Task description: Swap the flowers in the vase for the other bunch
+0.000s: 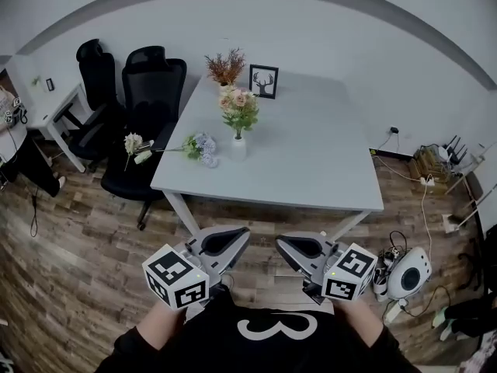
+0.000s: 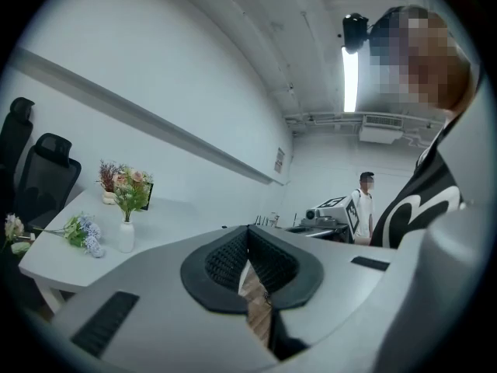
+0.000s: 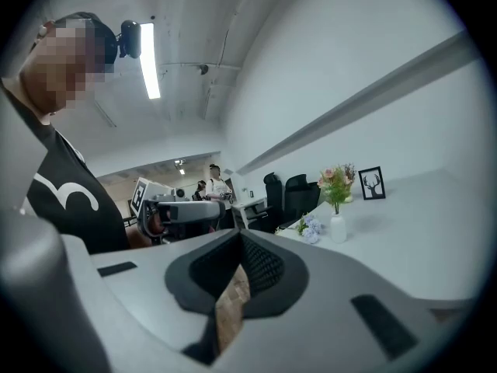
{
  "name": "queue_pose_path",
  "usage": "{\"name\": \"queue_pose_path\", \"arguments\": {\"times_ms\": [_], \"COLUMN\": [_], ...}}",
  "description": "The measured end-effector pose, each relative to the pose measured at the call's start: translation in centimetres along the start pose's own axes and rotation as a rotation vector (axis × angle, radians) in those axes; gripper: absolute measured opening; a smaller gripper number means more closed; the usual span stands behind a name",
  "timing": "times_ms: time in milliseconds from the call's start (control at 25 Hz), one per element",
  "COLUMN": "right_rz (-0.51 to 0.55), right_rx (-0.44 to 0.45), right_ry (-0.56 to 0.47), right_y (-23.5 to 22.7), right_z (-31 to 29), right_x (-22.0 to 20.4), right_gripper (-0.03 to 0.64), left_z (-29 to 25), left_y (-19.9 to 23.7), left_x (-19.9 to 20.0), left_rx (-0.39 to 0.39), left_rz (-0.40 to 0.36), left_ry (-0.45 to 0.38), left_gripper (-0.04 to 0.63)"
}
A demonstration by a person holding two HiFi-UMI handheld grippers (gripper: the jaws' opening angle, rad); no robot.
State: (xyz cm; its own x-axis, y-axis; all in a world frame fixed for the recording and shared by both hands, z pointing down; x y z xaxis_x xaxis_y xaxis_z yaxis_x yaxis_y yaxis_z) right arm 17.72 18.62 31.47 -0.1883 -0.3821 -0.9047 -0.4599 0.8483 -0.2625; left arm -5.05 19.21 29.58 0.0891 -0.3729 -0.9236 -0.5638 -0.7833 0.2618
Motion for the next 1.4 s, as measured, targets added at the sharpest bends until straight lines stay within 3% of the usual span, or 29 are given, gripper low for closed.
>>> {"name": "queue_pose_path", "arguments": {"times_ms": [440,1400], "right_rz": [0.020,0.058], "right_rx": [-0.037,-0.027], "right_ry": [0.006,0.008], "right_y": [0.6,2.8], "right_z": [0.3,0.6], "right_x": [0.3,-0.1], "right_gripper": [0.006,0.006], "left_z": [0.0,1.6], "left_y": [-0.8,-2.4], "left_x": [-0.5,-1.2], "left_rx": [-0.004,-0.007], "left_rz": [-0.016,0.005], "left_ry": [0.020,0.011], "left_gripper": [0.009,0.009]}}
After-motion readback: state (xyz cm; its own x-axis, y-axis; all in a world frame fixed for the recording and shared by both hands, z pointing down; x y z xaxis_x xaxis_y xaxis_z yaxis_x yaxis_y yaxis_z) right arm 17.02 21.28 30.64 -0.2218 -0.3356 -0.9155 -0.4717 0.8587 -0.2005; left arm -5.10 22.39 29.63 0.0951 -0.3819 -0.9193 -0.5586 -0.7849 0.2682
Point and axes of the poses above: the fingertips, and each gripper's own axes: z backward along the fingers, y to its left, x out of its top, the point moved 10 cm from there along z, backward along the fingers, and after that the axes turned 12 degrees about y, right-handed, at the moved point
